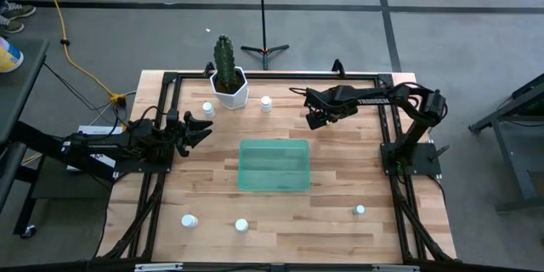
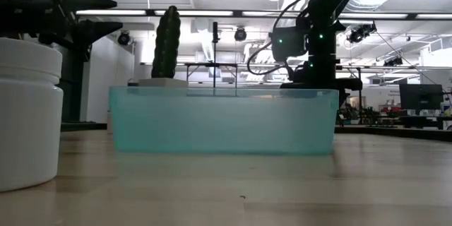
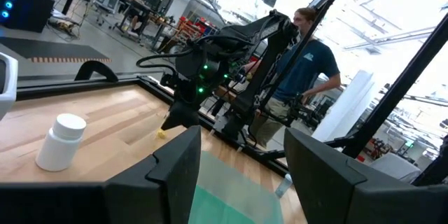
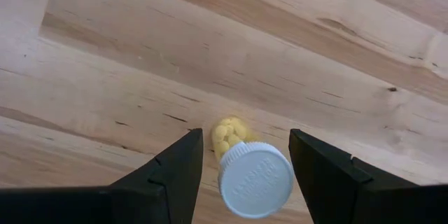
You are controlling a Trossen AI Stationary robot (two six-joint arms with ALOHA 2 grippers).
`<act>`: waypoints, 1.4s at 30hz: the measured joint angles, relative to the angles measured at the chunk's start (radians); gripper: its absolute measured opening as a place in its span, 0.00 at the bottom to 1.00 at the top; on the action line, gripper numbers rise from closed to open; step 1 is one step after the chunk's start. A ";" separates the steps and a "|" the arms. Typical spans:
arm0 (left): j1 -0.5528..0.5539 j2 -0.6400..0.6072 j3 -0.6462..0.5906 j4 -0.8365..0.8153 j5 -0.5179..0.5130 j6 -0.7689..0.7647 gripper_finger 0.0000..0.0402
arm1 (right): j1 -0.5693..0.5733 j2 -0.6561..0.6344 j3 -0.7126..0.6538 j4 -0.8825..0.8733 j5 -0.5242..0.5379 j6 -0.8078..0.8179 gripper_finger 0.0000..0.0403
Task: Pick and place pill bottles into a basket
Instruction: Put the yellow pill bottle into the blue bin
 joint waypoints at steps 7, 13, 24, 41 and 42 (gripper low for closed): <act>0.000 0.000 0.000 0.000 0.000 0.000 0.60 | 0.000 0.000 0.000 0.000 0.005 0.002 0.47; 0.000 0.000 0.000 0.000 0.000 0.000 0.60 | 0.000 0.000 0.000 0.000 0.006 -0.002 0.37; 0.000 0.000 0.000 0.000 0.000 0.000 0.60 | 0.000 0.000 0.000 0.000 0.005 -0.005 0.25; 0.000 0.000 0.000 0.001 0.000 0.000 0.60 | -0.001 -0.003 0.000 0.000 -0.077 -0.007 0.24; 0.000 0.000 0.000 0.001 0.000 0.000 0.60 | -0.001 -0.003 0.000 0.000 -0.088 -0.013 0.25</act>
